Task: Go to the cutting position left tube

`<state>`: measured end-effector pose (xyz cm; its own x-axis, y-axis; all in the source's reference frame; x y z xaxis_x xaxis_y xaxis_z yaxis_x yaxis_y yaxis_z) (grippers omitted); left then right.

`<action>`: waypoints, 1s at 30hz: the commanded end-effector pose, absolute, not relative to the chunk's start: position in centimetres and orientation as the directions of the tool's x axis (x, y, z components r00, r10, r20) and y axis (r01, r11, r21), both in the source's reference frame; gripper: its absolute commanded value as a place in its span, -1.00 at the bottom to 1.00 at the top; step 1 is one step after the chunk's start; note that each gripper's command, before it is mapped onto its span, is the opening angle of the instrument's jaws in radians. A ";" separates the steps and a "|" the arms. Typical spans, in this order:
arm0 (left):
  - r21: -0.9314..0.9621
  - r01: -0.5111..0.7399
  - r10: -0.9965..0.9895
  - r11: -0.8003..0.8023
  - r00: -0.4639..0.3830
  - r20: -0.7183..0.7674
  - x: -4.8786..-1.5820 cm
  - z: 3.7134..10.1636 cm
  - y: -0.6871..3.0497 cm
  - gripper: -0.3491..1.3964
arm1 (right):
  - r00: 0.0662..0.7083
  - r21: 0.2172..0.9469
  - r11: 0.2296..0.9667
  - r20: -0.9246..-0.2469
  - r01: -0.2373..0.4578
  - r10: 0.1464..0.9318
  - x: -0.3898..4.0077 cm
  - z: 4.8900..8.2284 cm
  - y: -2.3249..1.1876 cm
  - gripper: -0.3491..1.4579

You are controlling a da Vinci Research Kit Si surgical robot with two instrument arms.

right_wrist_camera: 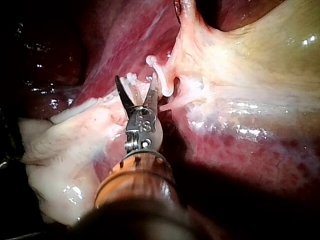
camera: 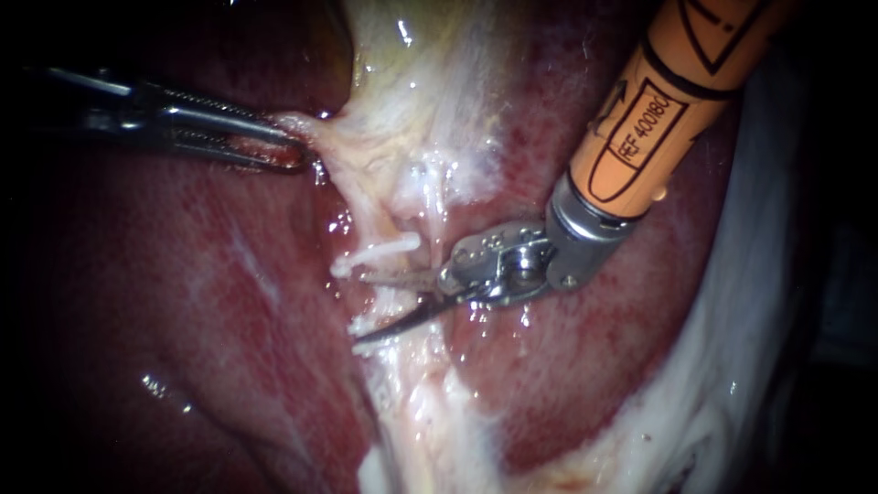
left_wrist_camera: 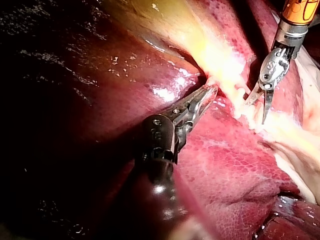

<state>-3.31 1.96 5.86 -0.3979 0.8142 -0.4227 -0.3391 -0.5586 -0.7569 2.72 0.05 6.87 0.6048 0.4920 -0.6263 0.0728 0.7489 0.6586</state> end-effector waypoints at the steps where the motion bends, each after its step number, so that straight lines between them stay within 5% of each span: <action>1: -0.757 -0.339 0.814 -0.559 -0.398 -0.423 -3.31 5.86 1.96 -1.00 | 0.605 0.658 0.749 -0.627 0.073 0.491 2.72 6.86 0.06 0.66; 13: -0.757 -0.339 0.814 -0.559 -0.398 -0.423 -3.31 5.86 1.96 -1.00 | 0.605 0.659 0.748 -0.628 0.078 0.489 2.72 6.80 0.02 0.70; 20: -0.757 -0.338 0.814 -0.559 -0.398 -0.423 -3.30 5.87 1.97 -1.00 | 0.598 0.662 0.743 -0.635 0.095 0.489 2.72 6.46 -0.09 0.71; 30: -0.757 -0.338 0.814 -0.559 -0.399 -0.423 -3.29 5.87 1.97 -1.00 | 0.580 0.660 0.747 -0.641 0.081 0.503 2.23 6.12 0.02 0.71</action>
